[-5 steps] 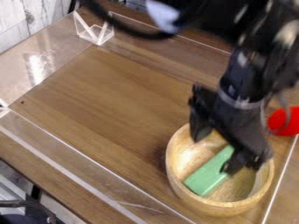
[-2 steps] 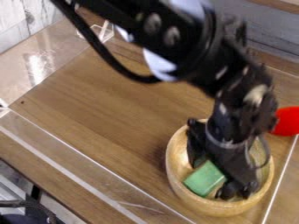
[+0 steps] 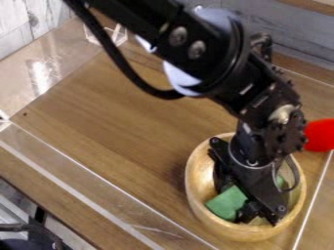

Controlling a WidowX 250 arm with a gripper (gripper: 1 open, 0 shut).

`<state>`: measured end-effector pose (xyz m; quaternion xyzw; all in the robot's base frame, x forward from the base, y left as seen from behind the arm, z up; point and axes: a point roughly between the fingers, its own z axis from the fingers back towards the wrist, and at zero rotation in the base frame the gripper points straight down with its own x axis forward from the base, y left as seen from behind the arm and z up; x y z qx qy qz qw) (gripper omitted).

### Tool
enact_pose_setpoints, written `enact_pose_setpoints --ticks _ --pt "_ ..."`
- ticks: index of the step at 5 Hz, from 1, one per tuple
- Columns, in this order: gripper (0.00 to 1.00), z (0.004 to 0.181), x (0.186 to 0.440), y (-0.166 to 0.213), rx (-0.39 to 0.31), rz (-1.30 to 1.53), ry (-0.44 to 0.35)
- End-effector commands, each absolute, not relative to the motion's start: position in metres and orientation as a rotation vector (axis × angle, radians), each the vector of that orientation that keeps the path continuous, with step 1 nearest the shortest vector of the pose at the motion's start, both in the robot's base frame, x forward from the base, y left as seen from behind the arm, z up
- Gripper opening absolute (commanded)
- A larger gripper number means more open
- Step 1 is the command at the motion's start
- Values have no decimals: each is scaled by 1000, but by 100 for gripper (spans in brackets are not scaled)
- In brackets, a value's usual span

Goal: Remove the green block from the brown bowl and put it on the table

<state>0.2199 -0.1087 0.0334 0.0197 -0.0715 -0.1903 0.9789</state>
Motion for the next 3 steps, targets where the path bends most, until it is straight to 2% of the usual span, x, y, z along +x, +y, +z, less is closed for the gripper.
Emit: enact_pose_setpoints --ticks 1,2,3 --pt "0 62 228 -112 45 -375 -157" --pt "0 80 229 -111 72 -378 -131" --pt "0 111 234 -97 125 -387 -116"
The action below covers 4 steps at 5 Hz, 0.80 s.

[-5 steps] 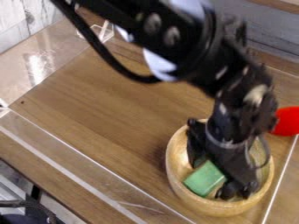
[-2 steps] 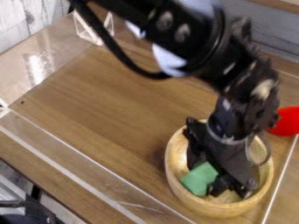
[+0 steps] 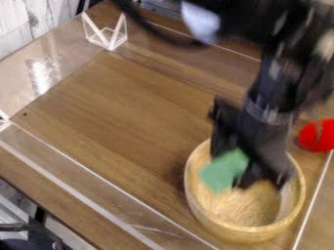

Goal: Remove the green block from the brown bowl and put it on the table

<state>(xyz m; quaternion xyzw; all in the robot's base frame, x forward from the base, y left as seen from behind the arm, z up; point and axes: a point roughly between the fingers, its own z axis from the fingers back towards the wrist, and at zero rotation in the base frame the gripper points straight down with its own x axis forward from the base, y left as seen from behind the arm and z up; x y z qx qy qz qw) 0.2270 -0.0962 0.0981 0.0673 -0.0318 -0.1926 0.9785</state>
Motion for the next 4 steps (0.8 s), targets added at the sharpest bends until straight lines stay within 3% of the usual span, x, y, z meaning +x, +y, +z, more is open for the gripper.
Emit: enact_pose_setpoints --ticks 1,2,4 --pt "0 144 235 -83 177 -388 -102" --pt "0 159 235 -73 199 -373 -114" --pt "0 161 226 -49 232 -306 -132"
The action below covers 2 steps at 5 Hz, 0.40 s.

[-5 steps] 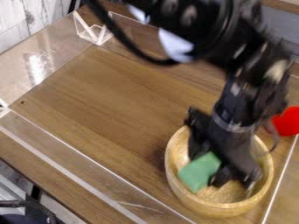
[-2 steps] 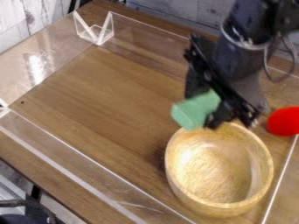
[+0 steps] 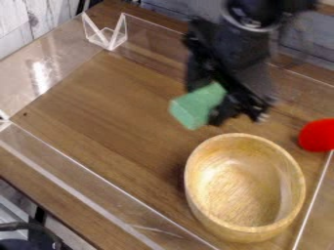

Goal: Remove the green block from the brown bowl and put it on the table

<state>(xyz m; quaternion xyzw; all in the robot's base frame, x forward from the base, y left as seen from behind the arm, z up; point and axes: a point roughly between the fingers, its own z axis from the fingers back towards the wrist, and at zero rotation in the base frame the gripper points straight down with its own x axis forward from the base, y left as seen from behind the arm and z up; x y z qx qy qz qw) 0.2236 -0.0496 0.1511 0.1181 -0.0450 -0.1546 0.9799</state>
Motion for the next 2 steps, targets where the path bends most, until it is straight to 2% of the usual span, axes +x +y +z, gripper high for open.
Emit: enact_pose_setpoints --ticks 1,2 --pt "0 152 223 -11 231 -300 -145" --pt "0 145 220 1 221 -288 -154"
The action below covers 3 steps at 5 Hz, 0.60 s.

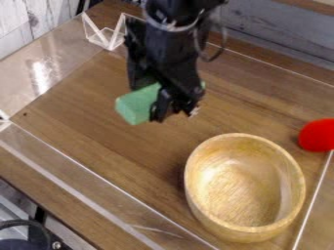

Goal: Remove the green block from the brown bowl and put it on the table

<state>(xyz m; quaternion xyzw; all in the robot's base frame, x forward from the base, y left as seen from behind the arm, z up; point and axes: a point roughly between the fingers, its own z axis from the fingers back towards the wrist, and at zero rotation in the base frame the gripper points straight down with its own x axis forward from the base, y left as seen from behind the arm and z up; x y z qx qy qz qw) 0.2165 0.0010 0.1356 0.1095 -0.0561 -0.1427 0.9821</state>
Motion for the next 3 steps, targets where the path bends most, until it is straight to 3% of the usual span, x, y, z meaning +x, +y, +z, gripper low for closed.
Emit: enact_pose_setpoints --ticks 1,3 --pt "0 141 224 2 219 -260 -157" --pt "0 139 228 4 225 -183 -155"
